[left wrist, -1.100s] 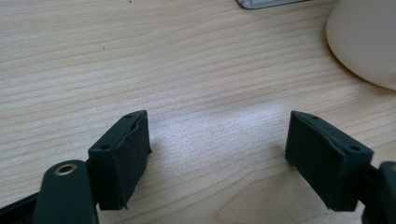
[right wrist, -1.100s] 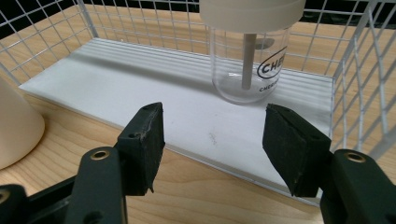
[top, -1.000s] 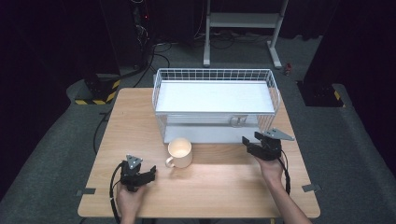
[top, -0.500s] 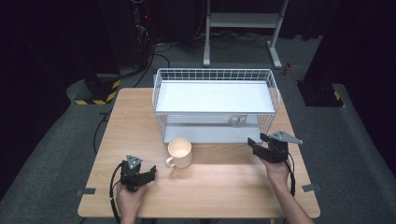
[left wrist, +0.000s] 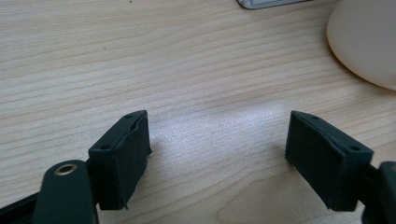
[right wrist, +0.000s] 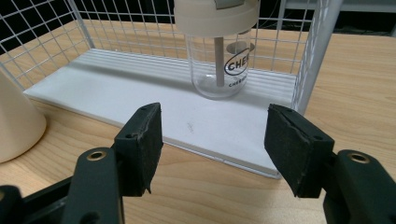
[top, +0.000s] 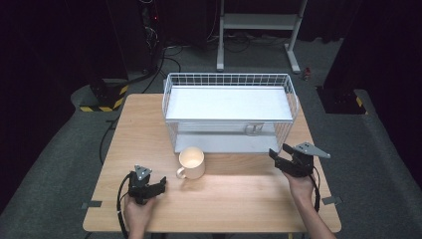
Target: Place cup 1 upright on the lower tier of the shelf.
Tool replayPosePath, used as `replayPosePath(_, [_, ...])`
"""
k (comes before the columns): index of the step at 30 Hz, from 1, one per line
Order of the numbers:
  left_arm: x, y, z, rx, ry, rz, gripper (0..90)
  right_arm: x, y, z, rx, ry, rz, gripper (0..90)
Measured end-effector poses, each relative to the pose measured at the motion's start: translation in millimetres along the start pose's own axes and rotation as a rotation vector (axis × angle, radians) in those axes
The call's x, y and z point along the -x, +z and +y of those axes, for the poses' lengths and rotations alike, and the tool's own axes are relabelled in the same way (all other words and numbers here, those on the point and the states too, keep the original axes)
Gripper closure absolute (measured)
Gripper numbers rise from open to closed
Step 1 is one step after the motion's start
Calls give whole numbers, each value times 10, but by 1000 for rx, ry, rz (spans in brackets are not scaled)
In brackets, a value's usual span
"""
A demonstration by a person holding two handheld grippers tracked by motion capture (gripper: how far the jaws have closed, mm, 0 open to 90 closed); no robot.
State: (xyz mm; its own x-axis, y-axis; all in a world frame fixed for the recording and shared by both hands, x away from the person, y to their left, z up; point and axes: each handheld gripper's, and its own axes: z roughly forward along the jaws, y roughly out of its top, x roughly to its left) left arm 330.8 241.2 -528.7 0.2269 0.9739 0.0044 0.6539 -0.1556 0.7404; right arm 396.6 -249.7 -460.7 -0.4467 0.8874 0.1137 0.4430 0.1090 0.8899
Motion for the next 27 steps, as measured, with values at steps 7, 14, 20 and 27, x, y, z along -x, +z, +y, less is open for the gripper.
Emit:
replayPosePath(7, [0,0,0,0,0,0,221,26,-56,-27,7,3,4,367])
replayPosePath(14, [0,0,0,0,0,0,221,42,-133,-60,10,3,4,364])
replayPosePath(20, [1,1,-1,1,-1,1,221,64,-195,-113,7,7,8,362])
replayPosePath(27, [1,0,0,0,0,1,221,84,-240,-186,-2,7,9,358])
